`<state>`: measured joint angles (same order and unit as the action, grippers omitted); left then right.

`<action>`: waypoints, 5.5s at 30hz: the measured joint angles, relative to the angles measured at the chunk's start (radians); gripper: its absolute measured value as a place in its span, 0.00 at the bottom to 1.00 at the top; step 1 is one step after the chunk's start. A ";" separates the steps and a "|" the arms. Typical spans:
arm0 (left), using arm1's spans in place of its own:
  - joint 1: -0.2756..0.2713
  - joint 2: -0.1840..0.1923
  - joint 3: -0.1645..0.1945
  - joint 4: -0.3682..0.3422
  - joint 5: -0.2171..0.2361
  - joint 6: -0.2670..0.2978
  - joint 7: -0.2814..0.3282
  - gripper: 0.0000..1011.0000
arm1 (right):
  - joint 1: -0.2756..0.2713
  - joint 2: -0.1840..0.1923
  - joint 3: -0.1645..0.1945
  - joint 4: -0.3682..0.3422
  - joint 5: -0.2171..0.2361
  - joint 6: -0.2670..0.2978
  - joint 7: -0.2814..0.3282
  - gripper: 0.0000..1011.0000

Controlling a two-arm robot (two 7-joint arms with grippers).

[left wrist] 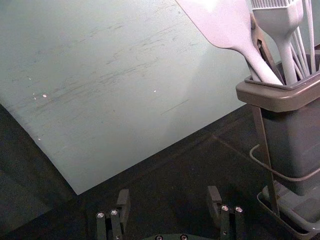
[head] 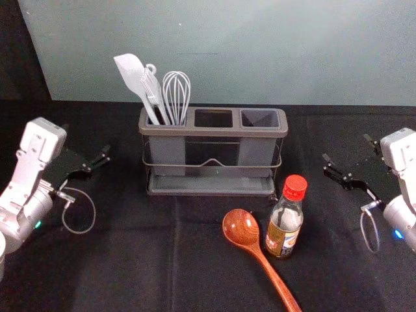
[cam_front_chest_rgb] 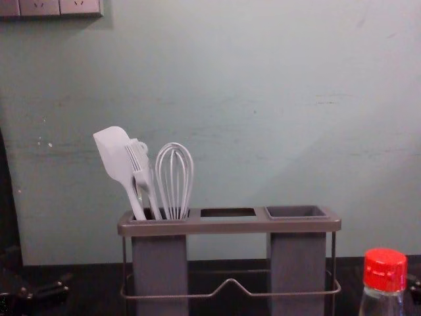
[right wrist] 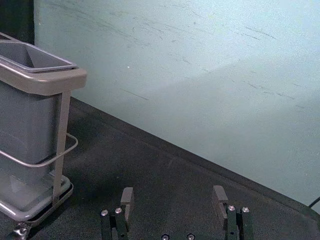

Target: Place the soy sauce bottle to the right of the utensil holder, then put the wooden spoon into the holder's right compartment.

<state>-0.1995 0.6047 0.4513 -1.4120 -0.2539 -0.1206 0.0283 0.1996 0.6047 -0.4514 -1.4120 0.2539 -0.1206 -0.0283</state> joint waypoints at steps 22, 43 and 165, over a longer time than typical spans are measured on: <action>0.000 0.000 0.000 0.000 0.000 0.000 0.000 0.99 | 0.000 0.000 0.000 0.000 0.000 0.000 0.000 0.99; 0.000 0.000 0.000 0.000 0.000 0.000 0.000 0.99 | 0.000 0.000 0.000 0.000 0.000 0.000 0.000 0.99; 0.000 0.000 0.000 0.000 0.000 0.000 0.000 0.99 | -0.349 -0.022 0.193 -0.411 0.170 -0.002 0.412 0.78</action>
<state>-0.1996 0.6047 0.4514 -1.4120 -0.2539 -0.1206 0.0283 -0.1495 0.5825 -0.2583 -1.8226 0.4242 -0.1221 0.3836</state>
